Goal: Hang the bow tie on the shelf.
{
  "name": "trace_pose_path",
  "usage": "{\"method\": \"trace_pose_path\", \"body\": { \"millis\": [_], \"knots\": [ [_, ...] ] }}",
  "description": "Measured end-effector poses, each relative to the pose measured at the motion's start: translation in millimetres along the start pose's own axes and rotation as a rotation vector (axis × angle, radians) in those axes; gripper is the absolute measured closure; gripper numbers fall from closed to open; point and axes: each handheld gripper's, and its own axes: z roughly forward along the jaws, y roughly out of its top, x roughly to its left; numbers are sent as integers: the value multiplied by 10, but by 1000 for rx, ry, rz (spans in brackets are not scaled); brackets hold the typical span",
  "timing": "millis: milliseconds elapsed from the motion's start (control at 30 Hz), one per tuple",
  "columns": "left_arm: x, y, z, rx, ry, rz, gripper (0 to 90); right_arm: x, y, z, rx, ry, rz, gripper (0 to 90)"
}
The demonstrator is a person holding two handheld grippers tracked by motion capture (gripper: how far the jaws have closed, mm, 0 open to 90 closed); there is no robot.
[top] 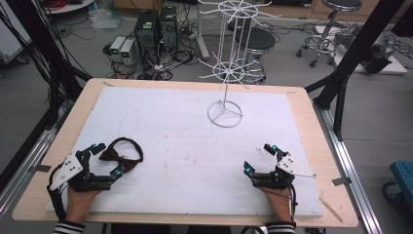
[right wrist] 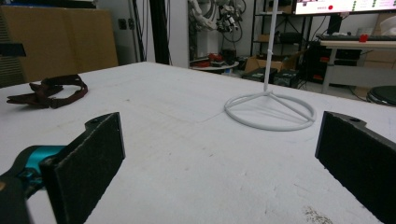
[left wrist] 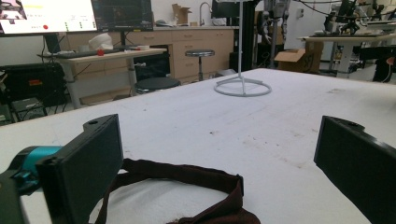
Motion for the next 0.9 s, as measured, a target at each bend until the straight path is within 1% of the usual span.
{"method": "trace_pose_path", "body": {
  "millis": [100, 233, 433, 533, 567, 633, 700, 800, 833, 867, 900],
  "knots": [
    [2, 1, 4, 2, 0, -10, 17, -2, -1, 0, -6, -1, 0, 7],
    [3, 2, 4, 5, -5, -3, 17, -1, -3, -6, -9, -6, 0, 7],
    [18, 13, 6, 11, -14, -17, 17, -1, -3, -6, -10, -6, 2, 7],
    [36, 49, -12, 9, -31, -33, 17, 2, -3, -6, -8, -6, 1, 7],
    [44, 66, -21, 12, -37, -31, 17, 6, -3, -7, -5, -7, 4, 7],
    [60, 108, -34, 33, -51, -14, 17, 5, -2, -5, -8, -5, 0, 7],
    [78, 148, -41, 47, -66, -9, 17, 4, -3, -5, -8, -5, 1, 7],
    [123, 239, -43, 100, -93, 24, 17, 5, -2, -6, -7, -5, 0, 7],
    [137, 271, -40, 115, -105, 28, 17, 5, -2, -6, -7, -5, 0, 7],
    [168, 340, -34, 140, -129, 37, 17, 5, -2, -4, -8, -6, -1, 7],
    [168, 340, -34, 140, -129, 37, 17, 5, -2, -5, -7, -5, 0, 7]
  ]
}}
